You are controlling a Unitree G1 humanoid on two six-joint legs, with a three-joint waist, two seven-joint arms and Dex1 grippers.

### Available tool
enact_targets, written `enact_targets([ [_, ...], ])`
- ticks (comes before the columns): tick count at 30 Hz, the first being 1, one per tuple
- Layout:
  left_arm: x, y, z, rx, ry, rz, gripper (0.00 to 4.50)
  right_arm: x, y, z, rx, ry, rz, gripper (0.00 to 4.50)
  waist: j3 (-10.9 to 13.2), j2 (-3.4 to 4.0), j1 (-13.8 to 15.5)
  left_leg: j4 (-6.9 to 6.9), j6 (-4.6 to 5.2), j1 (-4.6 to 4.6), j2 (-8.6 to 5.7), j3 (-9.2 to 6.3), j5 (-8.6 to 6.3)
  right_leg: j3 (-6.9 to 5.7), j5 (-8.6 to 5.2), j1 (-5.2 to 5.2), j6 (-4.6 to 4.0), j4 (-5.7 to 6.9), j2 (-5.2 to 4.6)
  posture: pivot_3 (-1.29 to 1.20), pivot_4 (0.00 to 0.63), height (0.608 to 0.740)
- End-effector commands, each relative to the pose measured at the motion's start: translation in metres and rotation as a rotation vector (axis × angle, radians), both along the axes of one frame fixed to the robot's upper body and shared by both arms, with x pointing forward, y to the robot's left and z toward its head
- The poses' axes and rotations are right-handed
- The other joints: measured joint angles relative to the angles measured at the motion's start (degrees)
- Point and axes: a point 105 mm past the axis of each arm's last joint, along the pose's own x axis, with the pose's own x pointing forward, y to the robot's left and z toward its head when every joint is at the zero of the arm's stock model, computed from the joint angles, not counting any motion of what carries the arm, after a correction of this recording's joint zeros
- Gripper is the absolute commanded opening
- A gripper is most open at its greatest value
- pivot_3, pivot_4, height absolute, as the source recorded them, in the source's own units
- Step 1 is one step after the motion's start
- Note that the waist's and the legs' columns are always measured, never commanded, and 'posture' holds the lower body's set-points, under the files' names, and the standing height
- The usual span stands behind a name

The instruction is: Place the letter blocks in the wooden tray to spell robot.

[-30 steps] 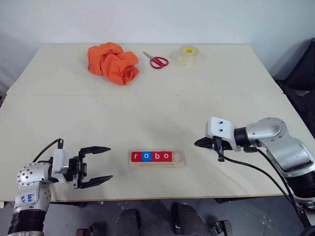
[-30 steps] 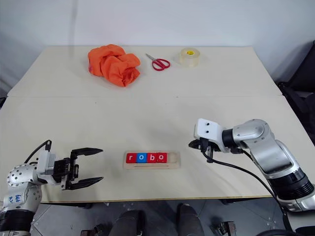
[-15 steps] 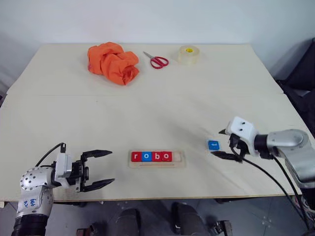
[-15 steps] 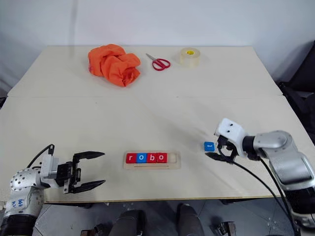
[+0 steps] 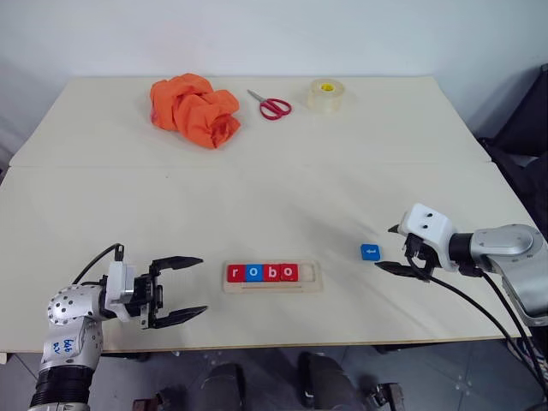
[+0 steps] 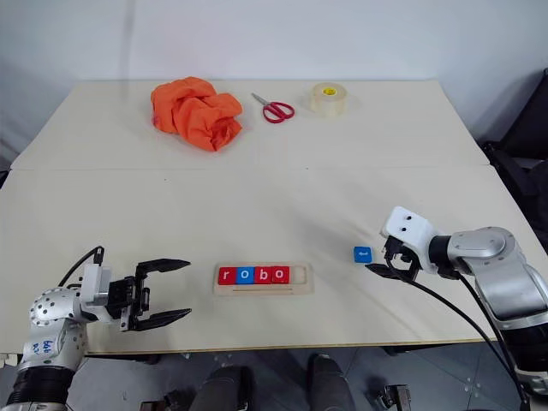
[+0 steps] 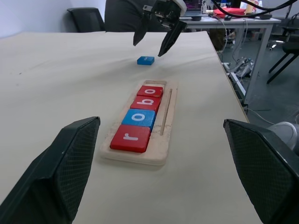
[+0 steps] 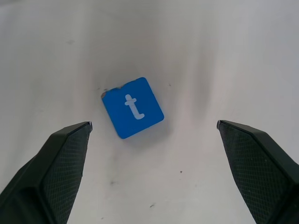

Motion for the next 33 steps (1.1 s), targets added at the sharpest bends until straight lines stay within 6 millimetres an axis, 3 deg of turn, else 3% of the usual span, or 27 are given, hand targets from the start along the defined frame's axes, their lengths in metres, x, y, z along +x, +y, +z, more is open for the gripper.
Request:
enact_targets([
  [1,-0.004,0.001,0.004,0.007,-0.026,0.006,4.5,0.004,-0.013,0.0,-0.037,-0.029,-0.038,4.48,0.0,0.0,0.0,0.01,0.0,0.0,-0.01,0.0,0.0,0.0,0.01,0.01,0.01,-0.01,-0.01,0.0,0.15,0.74],
  [8,-0.004,-0.002,0.004,0.001,-0.024,0.005,4.5,0.019,-0.031,-0.009,-0.097,-0.053,-0.081,4.48,0.0,0.0,-0.1,0.04,0.0,0.04,0.0,0.0,0.01,0.0,0.02,0.04,0.03,0.02,0.0,0.0,0.15,0.74],
  [16,-0.004,-0.004,0.004,-0.001,-0.027,0.004,4.5,0.022,-0.01,-0.016,-0.057,-0.035,-0.01,4.48,0.0,-0.08,-0.3,0.04,0.0,0.13,0.03,0.03,0.02,0.04,0.02,0.07,0.03,0.08,0.04,0.0,0.15,0.74],
  [21,-0.004,-0.004,0.004,-0.001,-0.027,0.007,4.5,0.017,0.012,-0.01,-0.004,-0.027,0.062,4.48,-0.1,-0.08,-0.3,0.03,-0.01,0.27,0.14,0.09,0.01,0.08,0.01,0.13,0.01,0.12,0.13,0.0,0.15,0.74],
  [33,-0.002,-0.006,0.004,-0.005,-0.038,0.013,4.5,0.016,0.04,-0.006,0.078,-0.022,0.083,4.48,0.0,-0.07,-0.1,0.01,-0.06,0.28,0.22,0.14,-0.01,0.11,-0.02,0.1,-0.04,0.14,0.18,0.0,0.15,0.74],
])
